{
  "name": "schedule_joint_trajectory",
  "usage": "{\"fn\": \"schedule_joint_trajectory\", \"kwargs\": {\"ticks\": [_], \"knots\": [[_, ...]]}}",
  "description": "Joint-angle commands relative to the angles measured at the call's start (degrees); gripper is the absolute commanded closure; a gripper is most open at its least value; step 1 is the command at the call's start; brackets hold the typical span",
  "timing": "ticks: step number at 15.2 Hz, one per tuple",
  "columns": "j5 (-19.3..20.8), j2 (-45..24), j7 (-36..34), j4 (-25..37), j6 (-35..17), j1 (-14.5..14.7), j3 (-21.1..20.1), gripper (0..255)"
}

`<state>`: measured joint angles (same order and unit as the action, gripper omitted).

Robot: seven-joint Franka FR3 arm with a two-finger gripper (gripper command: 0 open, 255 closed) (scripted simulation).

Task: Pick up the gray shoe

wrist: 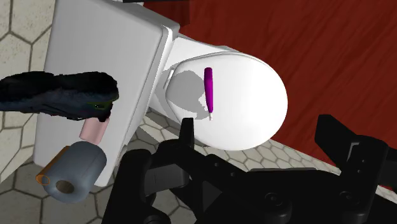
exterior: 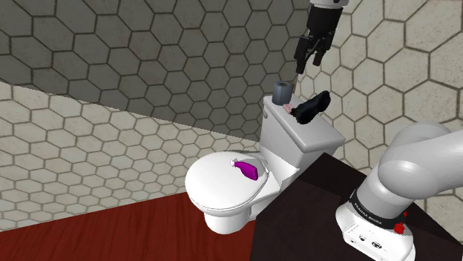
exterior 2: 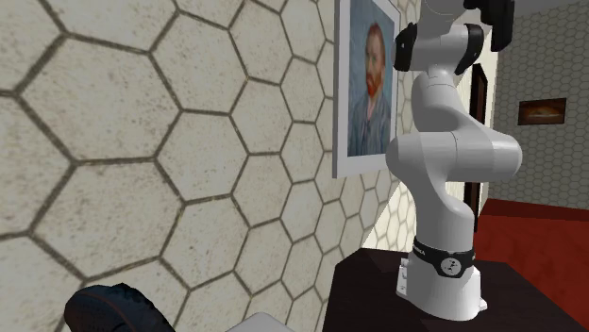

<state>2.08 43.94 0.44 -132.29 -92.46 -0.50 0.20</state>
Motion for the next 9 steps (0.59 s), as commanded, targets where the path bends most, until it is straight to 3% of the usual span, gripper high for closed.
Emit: {"fn": "schedule_joint_trajectory", "kwargs": {"ticks": [1,9], "knots": [[0.0,0.0,0.0,0.0,0.0,0.0,0.0,0],[6.7,-0.7,20.6,-3.7,-1.7,0.0,13.0,0]]}}
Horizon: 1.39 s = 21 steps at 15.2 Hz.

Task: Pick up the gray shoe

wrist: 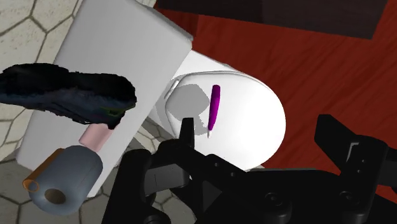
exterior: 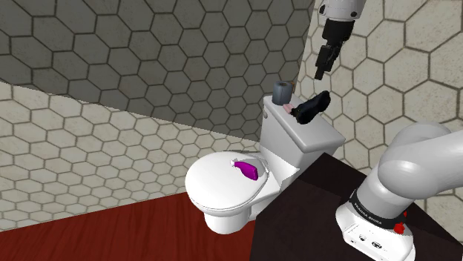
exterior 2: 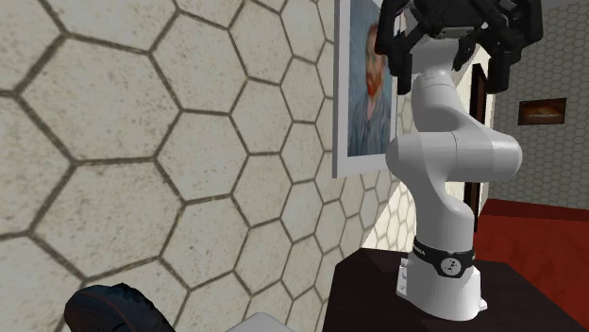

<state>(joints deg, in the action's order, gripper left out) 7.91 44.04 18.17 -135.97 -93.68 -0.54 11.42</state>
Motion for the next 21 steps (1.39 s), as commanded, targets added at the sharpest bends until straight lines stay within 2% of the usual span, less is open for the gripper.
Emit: {"fn": "schedule_joint_trajectory", "kwargs": {"ticks": [1,8,13,17,21], "knots": [[1.8,-1.4,5.5,0.0,-0.8,0.1,3.4,0],[6.8,-9.1,23.6,2.6,-4.1,1.1,15.0,0],[8.0,-17.9,37.1,7.0,-7.2,3.1,23.5,0],[6.2,-27.2,48.8,12.0,-10.0,5.4,30.4,0],[0.7,-39.3,62.2,18.1,-12.6,7.0,36.7,0]]}}
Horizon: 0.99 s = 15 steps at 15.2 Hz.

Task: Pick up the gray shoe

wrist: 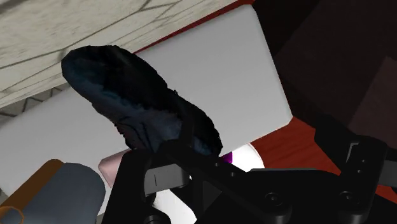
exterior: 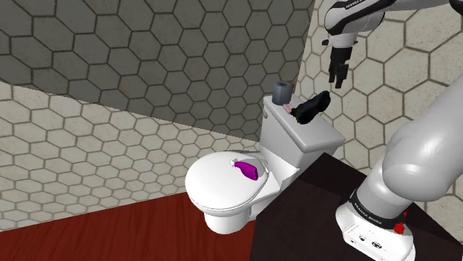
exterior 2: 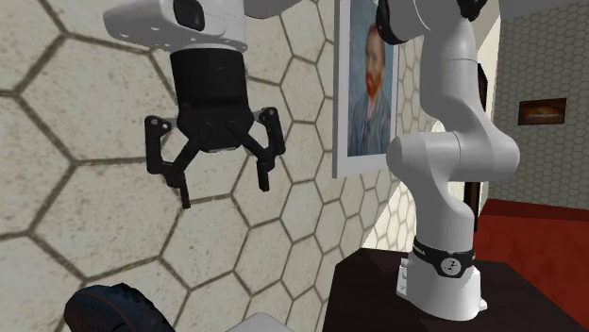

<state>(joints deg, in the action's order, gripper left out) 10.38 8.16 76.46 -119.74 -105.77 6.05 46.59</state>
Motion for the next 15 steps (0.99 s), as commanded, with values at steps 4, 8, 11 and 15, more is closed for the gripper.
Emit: {"fn": "schedule_joint_trajectory", "kwargs": {"ticks": [4,8,11,15], "knots": [[-10.6,-17.6,18.2,9.5,-1.7,-2.0,3.9,0],[-17.5,-30.2,29.5,18.6,-0.9,-8.8,1.0,0],[-20.8,-38.4,35.7,26.6,0.4,-14.1,-2.0,0],[-21.7,-40.7,36.7,26.9,-1.2,-15.3,-3.1,0]]}}
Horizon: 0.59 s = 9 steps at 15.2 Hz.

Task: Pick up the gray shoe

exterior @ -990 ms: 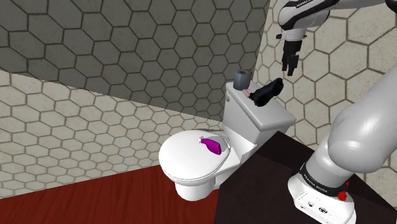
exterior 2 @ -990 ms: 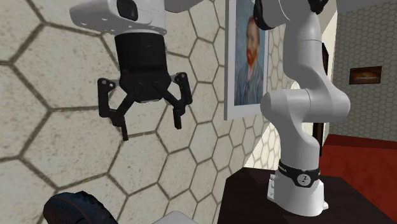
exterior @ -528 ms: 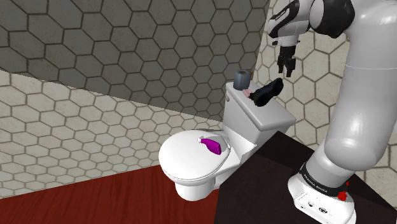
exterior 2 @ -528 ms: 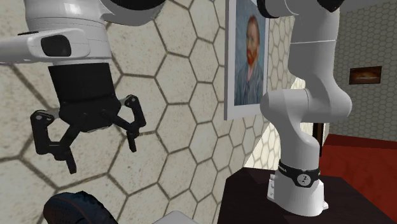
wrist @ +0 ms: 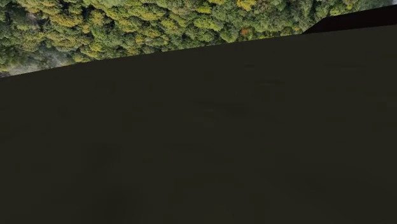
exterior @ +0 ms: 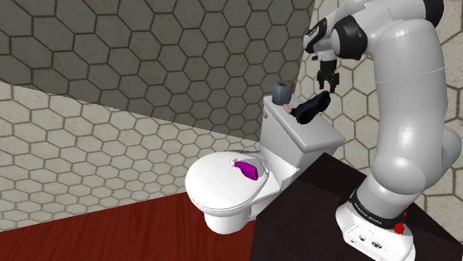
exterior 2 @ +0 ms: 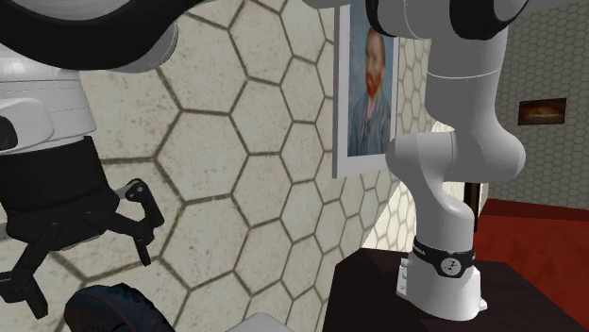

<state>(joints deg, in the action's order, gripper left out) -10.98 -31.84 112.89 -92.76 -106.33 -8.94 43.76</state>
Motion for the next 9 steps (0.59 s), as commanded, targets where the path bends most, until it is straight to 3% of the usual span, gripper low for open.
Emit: {"fn": "schedule_joint_trajectory", "kwargs": {"ticks": [1,6,7,9], "knots": [[-0.5,-1.0,0.3,-0.4,-1.2,-0.4,-0.4,0],[-1.3,-2.2,0.5,-1.5,-3.4,-0.7,-1.0,0],[-1.3,-2.2,0.5,-1.5,-3.4,-0.7,-1.1,255],[-1.4,-2.3,0.5,-1.4,-3.4,-0.7,-1.1,255]]}}
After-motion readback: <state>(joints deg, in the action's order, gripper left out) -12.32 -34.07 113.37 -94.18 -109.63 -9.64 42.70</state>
